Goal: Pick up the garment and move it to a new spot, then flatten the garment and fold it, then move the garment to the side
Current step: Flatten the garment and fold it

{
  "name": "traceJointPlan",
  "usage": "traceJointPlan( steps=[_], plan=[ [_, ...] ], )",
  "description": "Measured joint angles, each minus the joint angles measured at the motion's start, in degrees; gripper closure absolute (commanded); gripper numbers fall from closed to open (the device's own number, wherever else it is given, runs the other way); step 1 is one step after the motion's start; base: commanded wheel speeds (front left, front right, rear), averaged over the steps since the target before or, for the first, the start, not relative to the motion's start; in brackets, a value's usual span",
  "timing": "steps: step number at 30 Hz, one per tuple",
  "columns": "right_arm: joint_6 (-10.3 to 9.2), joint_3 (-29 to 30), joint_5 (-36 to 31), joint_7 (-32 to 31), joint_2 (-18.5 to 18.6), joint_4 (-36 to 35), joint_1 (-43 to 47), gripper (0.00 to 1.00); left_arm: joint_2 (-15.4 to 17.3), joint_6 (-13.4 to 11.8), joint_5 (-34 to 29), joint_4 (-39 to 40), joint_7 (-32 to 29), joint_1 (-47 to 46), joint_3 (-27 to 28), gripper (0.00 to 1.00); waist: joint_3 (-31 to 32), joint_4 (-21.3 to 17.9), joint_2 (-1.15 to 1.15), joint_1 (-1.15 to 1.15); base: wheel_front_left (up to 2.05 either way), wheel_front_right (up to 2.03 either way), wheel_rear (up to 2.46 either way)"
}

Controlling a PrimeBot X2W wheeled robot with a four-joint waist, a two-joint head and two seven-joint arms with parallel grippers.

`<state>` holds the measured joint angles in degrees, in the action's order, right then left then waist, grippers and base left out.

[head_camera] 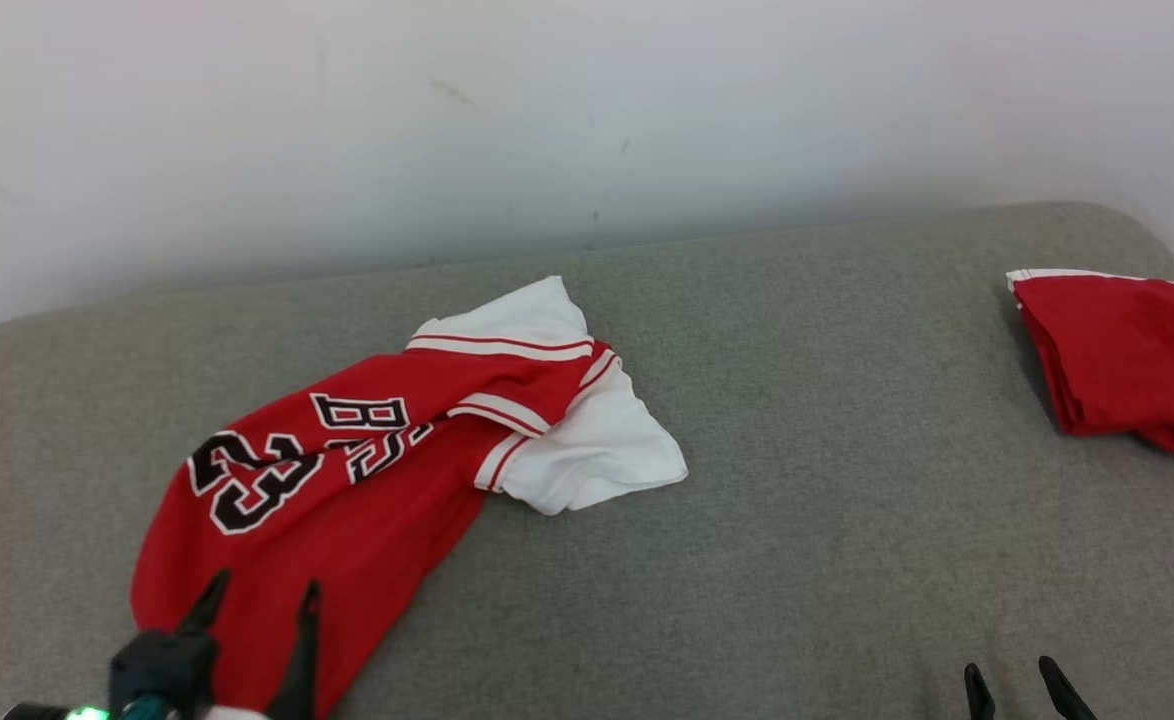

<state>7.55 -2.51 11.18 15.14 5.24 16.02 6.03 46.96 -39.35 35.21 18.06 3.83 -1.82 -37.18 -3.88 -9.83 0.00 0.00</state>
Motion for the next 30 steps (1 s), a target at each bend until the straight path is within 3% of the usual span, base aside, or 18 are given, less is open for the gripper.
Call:
traceJointPlan(
  steps=[4, 8, 13, 17, 22, 29, 30],
  plan=[
    [0.0, -0.51, 0.05, 0.0, -0.26, -0.03, -0.93, 0.0, -4.63, 5.78, -4.27, -3.55, -4.1, -10.53, -6.17, 0.0, -1.52, -1.65, 0.0, 0.0, 0.0, 0.0, 0.0],
    [0.0, -0.56, 0.45, 0.0, -0.58, 0.03, -2.54, 0.0, -11.76, 11.83, -7.57, -12.03, -6.99, -20.83, -11.6, 0.0, -3.14, -3.99, 0.0, 0.0, 0.0, 0.0, 0.0],
    [0.0, -0.6, 1.04, 0.0, -1.27, 0.24, -3.64, 0.0, -19.39, 16.73, -8.78, -23.99, -6.98, -28.76, -14.32, 0.0, -5.08, -7.61, 0.0, 0.0, 0.0, 0.0, 0.0],
    [0.0, -0.74, 1.44, 0.0, -1.59, 0.32, -4.03, 0.0, -22.91, 20.37, -9.81, -32.63, -7.38, -33.94, -16.85, 0.0, -6.71, -10.55, 0.0, 0.0, 0.0, 0.0, 0.0],
    [0.0, -1.27, 1.87, 0.0, -1.94, 0.49, -5.32, 0.0, -26.39, 23.23, -10.71, -42.19, -8.12, -38.83, -18.69, 0.0, -8.95, -13.62, 0.0, 0.0, 0.0, 0.0, 0.0],
    [0.0, -1.64, 2.18, 0.0, -2.19, 0.78, -5.97, 0.0, -27.97, 24.2, -11.48, -53.14, -9.96, -42.06, -19.4, 0.0, -10.48, -16.57, 0.0, 0.0, 0.0, 0.0, 0.0],
    [0.0, -1.59, 2.19, 0.0, -2.19, 0.82, -5.96, 0.0, -28.17, 24.3, -11.16, -54.03, -9.99, -42.24, -19.16, 0.62, -10.5, -16.72, 0.0, 0.0, 0.0, 0.0, 0.0]
  ],
)
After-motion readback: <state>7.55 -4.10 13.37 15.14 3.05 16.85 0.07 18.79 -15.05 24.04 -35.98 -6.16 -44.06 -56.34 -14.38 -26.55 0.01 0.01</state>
